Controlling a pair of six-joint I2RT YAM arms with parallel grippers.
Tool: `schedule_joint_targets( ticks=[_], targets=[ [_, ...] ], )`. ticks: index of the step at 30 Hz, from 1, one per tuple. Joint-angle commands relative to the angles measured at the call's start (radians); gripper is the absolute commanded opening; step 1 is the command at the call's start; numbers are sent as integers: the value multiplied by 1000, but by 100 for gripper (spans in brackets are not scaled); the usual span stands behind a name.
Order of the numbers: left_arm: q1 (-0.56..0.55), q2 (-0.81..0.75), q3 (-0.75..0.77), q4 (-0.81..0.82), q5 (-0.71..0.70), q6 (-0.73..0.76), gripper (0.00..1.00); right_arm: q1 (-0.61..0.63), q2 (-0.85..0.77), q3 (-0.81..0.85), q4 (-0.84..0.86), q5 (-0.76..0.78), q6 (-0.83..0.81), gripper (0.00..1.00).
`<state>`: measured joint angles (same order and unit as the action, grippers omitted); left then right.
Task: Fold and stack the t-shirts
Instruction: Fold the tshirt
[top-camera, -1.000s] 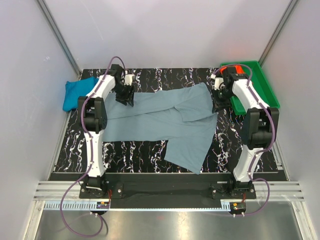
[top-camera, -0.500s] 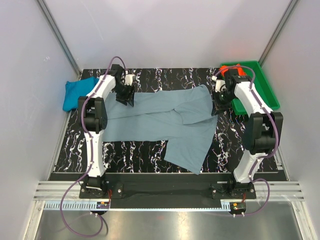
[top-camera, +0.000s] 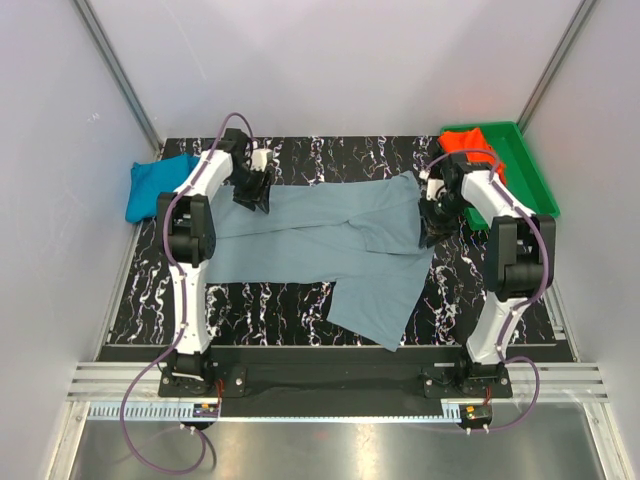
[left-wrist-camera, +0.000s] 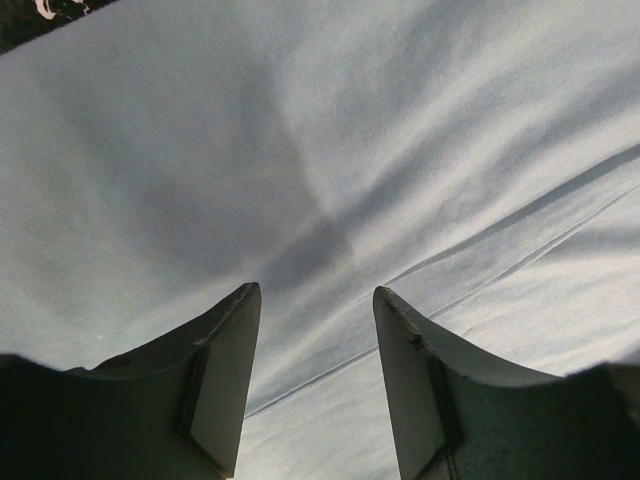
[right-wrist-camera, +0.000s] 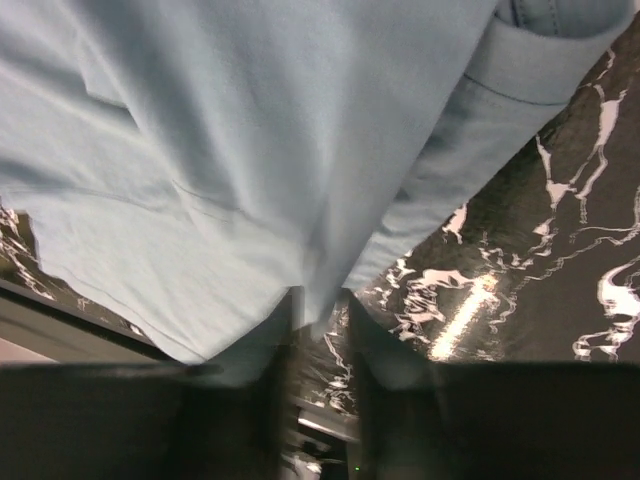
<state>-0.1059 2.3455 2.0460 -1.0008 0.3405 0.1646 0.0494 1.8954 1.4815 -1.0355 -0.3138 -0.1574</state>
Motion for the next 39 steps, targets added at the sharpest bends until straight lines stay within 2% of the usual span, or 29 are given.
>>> schedule_joint_targets(
  ticks=[1,3,5,8,13,18,24,29,34,39],
  targets=[
    [-2,-40,11,8,-1,10,54,-3,28,77,12,18,-4,49],
    [-2,-45,17,8,-3,9,54,-3,42,129,3,39,-10,59],
    [-2,-51,22,5,-1,12,55,-2,51,175,2,53,-25,63],
    [-2,-64,25,-2,5,19,55,-3,71,270,3,71,-31,63],
    [-11,-127,-10,-1,58,9,54,-3,131,448,17,19,-28,63],
    [-63,-182,-43,-12,153,-7,53,-2,277,594,32,-45,-14,62],
    [-152,-235,-113,27,342,-77,62,1,399,675,66,-71,-16,61],
    [-231,-200,-106,73,468,-143,63,7,487,743,61,-111,-19,60],
    [-310,-118,-35,109,554,-200,71,9,551,783,75,-100,-28,60],
    [-342,-17,-32,160,678,-272,72,10,584,797,77,-96,-31,60]
  ],
)
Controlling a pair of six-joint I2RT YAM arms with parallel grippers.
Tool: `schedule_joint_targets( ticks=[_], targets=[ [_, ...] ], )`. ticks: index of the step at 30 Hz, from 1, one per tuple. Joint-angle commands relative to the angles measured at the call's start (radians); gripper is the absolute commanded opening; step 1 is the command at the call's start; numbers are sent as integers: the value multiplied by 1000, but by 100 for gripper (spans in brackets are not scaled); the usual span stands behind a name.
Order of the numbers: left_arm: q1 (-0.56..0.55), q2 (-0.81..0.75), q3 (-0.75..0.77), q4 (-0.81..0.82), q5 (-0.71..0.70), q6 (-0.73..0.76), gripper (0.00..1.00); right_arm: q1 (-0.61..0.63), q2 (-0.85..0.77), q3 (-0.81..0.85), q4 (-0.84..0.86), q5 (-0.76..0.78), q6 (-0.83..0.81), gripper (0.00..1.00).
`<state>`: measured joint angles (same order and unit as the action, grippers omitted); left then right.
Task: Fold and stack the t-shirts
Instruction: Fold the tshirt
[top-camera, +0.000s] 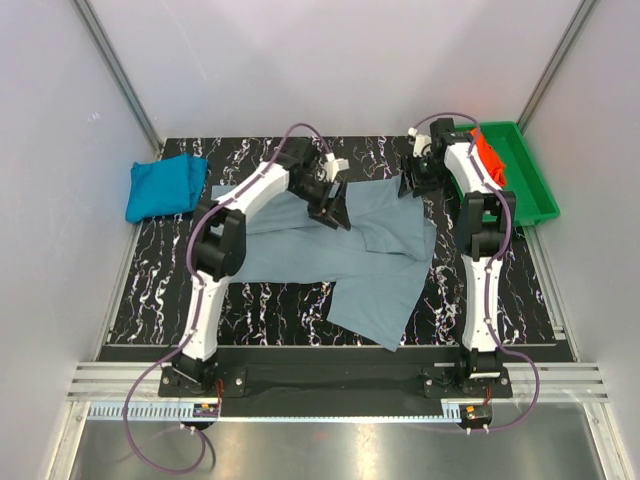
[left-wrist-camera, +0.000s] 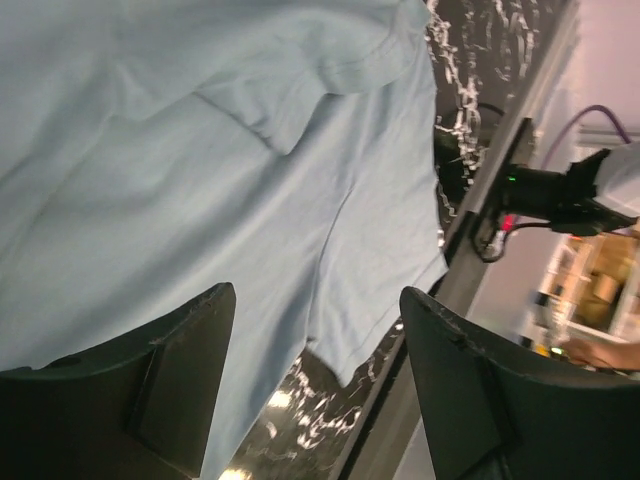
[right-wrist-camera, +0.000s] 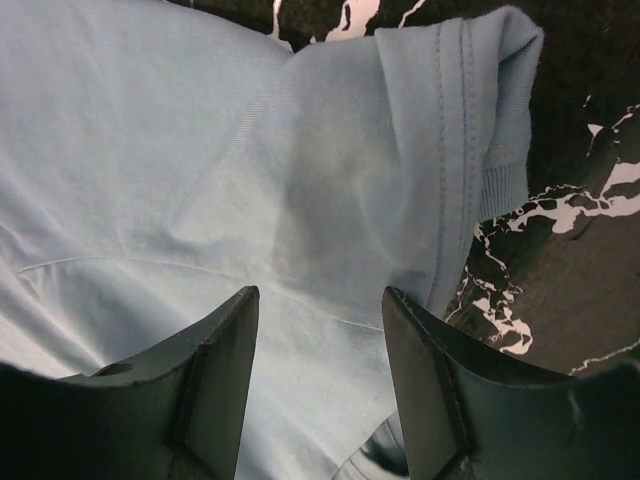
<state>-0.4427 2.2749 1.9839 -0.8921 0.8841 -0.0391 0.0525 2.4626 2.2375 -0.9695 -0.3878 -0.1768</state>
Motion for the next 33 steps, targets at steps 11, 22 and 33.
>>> schedule_joint_targets(
  ticks=[11,22,33],
  targets=[
    [-93,224,108,142,234,-143,66,6,30,25,15,3,-27,59],
    [-134,273,131,194,253,-193,63,6,24,11,20,9,-30,59],
    [-114,262,145,148,147,-153,56,7,9,-4,23,0,-26,59]
  ],
)
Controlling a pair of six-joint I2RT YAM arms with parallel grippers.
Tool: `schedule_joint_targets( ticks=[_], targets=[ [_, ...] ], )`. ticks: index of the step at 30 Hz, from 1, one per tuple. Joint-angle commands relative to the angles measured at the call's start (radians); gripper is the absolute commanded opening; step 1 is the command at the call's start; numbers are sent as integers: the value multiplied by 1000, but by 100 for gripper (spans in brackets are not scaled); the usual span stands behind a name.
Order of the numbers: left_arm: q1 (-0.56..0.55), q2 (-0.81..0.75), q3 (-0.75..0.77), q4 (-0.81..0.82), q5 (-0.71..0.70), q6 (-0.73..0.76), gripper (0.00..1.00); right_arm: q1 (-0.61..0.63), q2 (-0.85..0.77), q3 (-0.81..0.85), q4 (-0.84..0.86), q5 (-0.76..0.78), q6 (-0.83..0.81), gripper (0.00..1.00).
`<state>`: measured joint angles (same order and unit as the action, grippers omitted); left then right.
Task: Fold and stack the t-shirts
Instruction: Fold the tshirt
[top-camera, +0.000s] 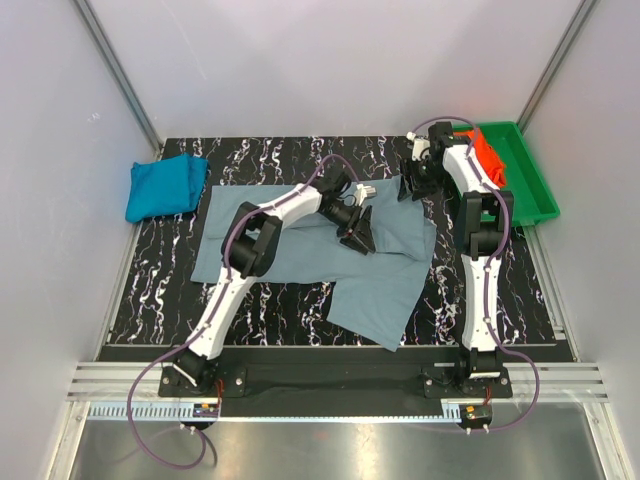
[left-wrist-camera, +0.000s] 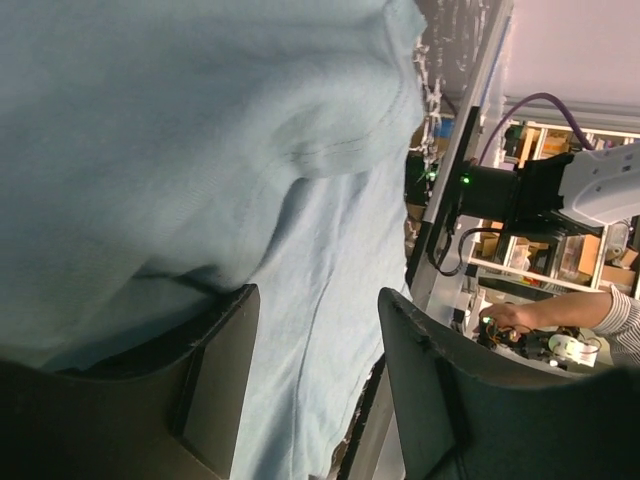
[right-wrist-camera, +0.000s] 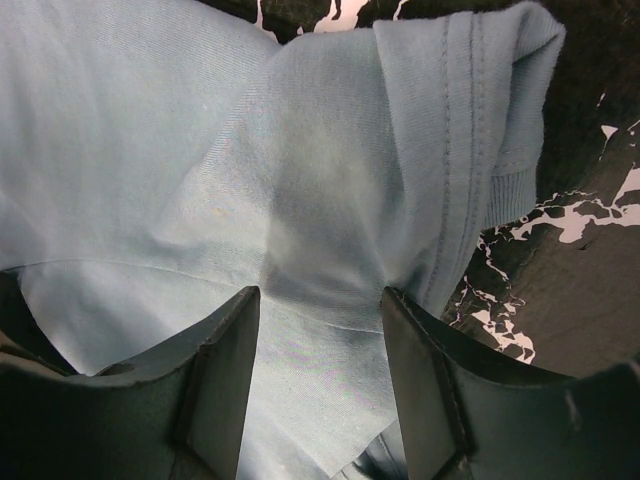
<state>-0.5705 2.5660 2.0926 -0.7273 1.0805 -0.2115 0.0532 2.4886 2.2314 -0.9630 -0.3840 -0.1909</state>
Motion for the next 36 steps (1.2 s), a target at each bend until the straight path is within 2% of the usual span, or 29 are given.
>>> schedule_joint_targets(
  ticks=[1,10,17,21,26,36],
  targets=[
    [20,-29,49,-21,-63,33,56,8,-17,2,18,-4,-10,59],
    [34,-35,63,-60,-175,73,54,10,-16,-1,17,-4,-12,59],
    [29,-47,58,-50,-145,64,52,11,-13,-4,21,0,-12,59],
    [15,-116,5,-46,-148,51,52,14,-11,-4,21,-1,-9,59],
    [-22,-132,-46,-40,-152,54,53,19,-11,2,24,-3,-7,59],
    [-48,-61,70,-61,-197,86,52,20,-37,-36,23,5,-18,59]
  ],
)
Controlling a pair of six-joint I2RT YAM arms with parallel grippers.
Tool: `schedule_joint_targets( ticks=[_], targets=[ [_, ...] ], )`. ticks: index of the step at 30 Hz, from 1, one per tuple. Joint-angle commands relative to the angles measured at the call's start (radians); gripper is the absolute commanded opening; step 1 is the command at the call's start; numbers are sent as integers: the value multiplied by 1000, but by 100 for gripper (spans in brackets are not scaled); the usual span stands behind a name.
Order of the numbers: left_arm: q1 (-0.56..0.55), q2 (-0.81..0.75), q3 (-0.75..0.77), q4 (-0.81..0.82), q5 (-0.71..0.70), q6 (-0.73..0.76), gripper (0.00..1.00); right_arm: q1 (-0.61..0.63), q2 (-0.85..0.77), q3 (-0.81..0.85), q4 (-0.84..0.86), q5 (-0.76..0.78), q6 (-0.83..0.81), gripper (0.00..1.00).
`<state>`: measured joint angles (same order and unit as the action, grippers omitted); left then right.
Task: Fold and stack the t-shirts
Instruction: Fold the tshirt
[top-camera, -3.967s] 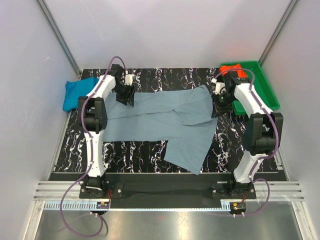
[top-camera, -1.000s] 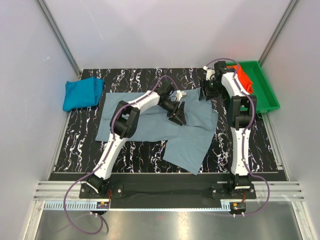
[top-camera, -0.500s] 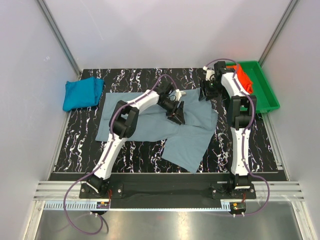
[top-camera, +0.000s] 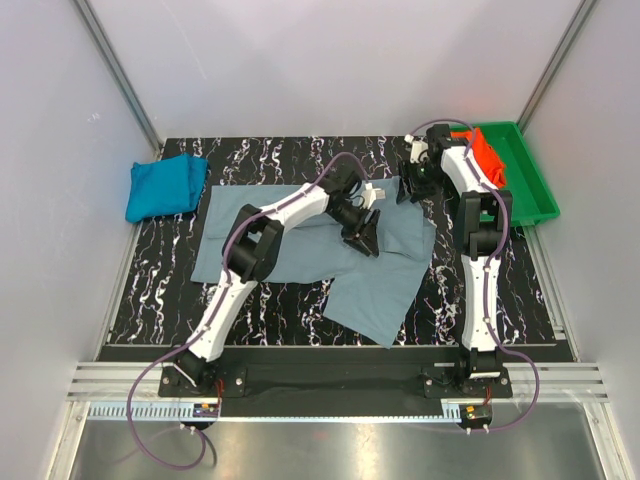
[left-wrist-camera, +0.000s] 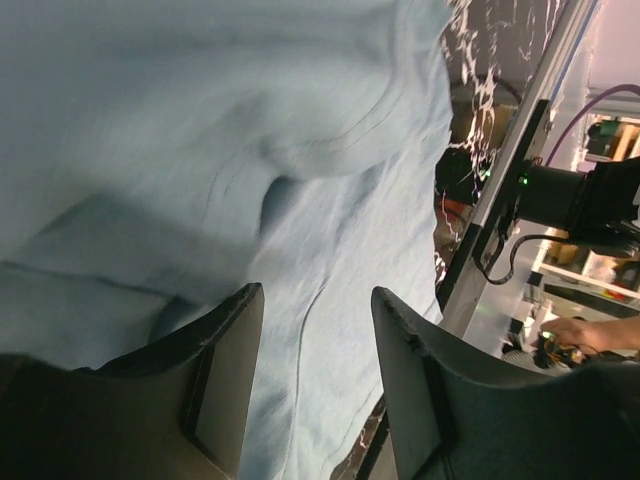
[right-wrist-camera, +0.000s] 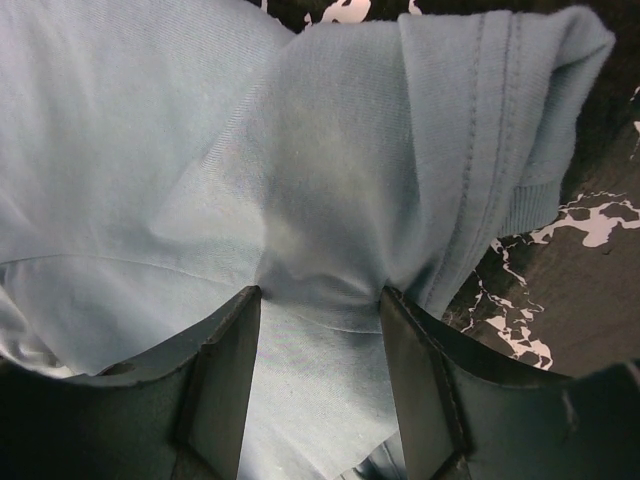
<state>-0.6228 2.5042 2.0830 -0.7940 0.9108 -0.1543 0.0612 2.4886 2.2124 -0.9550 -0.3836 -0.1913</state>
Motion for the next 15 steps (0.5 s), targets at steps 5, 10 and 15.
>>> schedule_joint_targets(
  ticks=[5,10,15],
  targets=[
    [8,-34,72,-4,-33,38,50,11,-48,-26,12,11,-22,59],
    [15,-50,83,-23,-79,64,50,12,-37,-10,15,6,-17,59],
    [26,-16,114,-37,-115,90,49,12,-31,-5,12,6,-17,58]
  ],
)
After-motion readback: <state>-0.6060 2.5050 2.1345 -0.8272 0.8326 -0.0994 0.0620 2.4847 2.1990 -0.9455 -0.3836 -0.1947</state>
